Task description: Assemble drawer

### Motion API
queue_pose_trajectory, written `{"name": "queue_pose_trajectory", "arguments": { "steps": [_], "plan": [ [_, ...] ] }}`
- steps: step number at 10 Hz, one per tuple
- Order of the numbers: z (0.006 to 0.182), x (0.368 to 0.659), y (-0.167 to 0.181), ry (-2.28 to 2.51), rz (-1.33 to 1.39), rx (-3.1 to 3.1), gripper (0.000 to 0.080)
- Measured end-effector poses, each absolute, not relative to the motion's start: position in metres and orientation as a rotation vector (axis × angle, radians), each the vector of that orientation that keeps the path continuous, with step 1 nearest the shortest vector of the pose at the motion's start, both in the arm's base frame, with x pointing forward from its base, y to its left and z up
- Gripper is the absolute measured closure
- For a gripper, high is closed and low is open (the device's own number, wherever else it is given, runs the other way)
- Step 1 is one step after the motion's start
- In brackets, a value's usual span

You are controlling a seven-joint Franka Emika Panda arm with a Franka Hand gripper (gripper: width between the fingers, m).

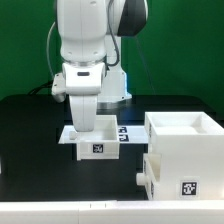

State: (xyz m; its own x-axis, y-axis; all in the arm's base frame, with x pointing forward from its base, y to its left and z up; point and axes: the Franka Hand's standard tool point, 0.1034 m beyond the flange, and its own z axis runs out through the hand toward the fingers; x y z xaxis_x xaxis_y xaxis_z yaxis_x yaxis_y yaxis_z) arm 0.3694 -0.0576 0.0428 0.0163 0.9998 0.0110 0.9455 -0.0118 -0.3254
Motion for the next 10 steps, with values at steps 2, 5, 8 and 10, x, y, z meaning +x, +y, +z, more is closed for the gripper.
{"name": "queue_pose_trajectory", "arguments": {
  "steps": [2, 5, 8, 10],
  "plan": [
    [0.056, 0.373, -0.059, -1.808, 0.462, -2.048, 0.0760],
    [0.059, 0.380, -0.057, -1.766, 0.505, -2.069, 0.0760],
    [0.066, 0.395, -0.065, -1.906, 0.275, -2.139, 0.0760],
    [0.076, 0.404, -0.069, -1.998, 0.116, -2.234, 0.0760]
  ]
}}
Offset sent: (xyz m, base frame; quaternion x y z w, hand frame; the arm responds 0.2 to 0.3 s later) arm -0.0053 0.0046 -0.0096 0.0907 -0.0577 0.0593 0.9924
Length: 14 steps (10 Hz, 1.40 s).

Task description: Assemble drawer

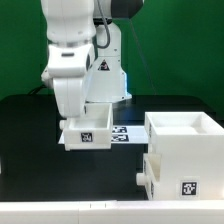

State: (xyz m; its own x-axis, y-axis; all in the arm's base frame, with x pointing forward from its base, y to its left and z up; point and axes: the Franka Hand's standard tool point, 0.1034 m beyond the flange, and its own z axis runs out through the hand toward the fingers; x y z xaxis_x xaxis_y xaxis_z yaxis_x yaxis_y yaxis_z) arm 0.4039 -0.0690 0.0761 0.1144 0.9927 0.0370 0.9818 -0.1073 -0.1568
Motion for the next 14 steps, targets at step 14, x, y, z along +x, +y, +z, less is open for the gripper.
{"name": "queue_pose_trajectory", "arguments": {
  "steps": [14],
  "plan": [
    [0.087, 0.503, -0.064, -2.252, -0.033, -2.263, 0.0760]
  ]
}}
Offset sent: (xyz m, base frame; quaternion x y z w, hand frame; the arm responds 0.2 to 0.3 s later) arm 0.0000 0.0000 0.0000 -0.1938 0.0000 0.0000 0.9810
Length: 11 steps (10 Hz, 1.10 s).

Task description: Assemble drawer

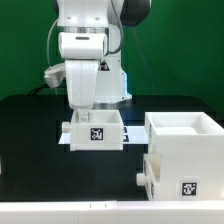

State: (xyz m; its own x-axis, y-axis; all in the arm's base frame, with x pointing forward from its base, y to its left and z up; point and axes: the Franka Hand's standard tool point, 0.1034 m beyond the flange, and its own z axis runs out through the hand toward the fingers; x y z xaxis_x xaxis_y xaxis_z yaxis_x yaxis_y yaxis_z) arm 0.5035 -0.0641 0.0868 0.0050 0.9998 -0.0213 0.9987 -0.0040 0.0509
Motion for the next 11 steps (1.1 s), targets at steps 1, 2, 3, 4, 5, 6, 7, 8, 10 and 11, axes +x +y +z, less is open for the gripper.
{"name": "queue_pose_trajectory", "arguments": {
  "steps": [1, 2, 3, 4, 5, 6, 7, 8, 10, 11],
  "plan": [
    [0.087, 0.516, -0.067, 2.187, 0.032, 2.184, 0.0760],
    [0.088, 0.525, -0.069, 2.187, 0.040, 2.176, 0.0760],
    [0.086, 0.522, -0.068, 2.189, 0.035, 2.181, 0.0760],
    [0.085, 0.520, -0.068, 2.191, 0.031, 2.184, 0.0760],
    [0.085, 0.520, -0.068, 2.192, 0.031, 2.184, 0.0760],
    [0.084, 0.520, -0.067, 2.193, 0.032, 2.182, 0.0760],
    [0.083, 0.520, -0.065, 2.199, 0.034, 2.177, 0.0760],
    [0.085, 0.525, -0.061, 2.205, 0.042, 2.167, 0.0760],
    [0.087, 0.534, -0.057, 2.206, 0.053, 2.157, 0.0760],
    [0.086, 0.533, -0.058, 2.206, 0.050, 2.162, 0.0760]
  ]
}}
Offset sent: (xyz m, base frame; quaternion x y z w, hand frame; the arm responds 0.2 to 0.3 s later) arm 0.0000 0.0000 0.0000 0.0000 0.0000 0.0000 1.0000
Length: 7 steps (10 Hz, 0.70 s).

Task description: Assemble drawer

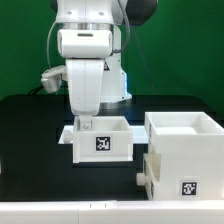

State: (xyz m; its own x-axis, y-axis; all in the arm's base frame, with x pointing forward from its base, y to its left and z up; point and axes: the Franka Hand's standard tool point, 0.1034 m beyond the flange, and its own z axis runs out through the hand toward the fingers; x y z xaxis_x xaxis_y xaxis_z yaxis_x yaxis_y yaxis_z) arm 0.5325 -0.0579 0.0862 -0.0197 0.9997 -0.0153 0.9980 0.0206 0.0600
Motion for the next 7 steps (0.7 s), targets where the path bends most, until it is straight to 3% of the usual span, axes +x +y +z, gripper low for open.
{"name": "queue_pose_trajectory", "arguments": {
  "steps": [3, 7],
  "plan": [
    [0.085, 0.532, -0.056, 2.202, 0.049, 2.168, 0.0760],
    [0.086, 0.550, -0.025, 2.037, 0.024, 2.330, 0.0760]
  ]
}}
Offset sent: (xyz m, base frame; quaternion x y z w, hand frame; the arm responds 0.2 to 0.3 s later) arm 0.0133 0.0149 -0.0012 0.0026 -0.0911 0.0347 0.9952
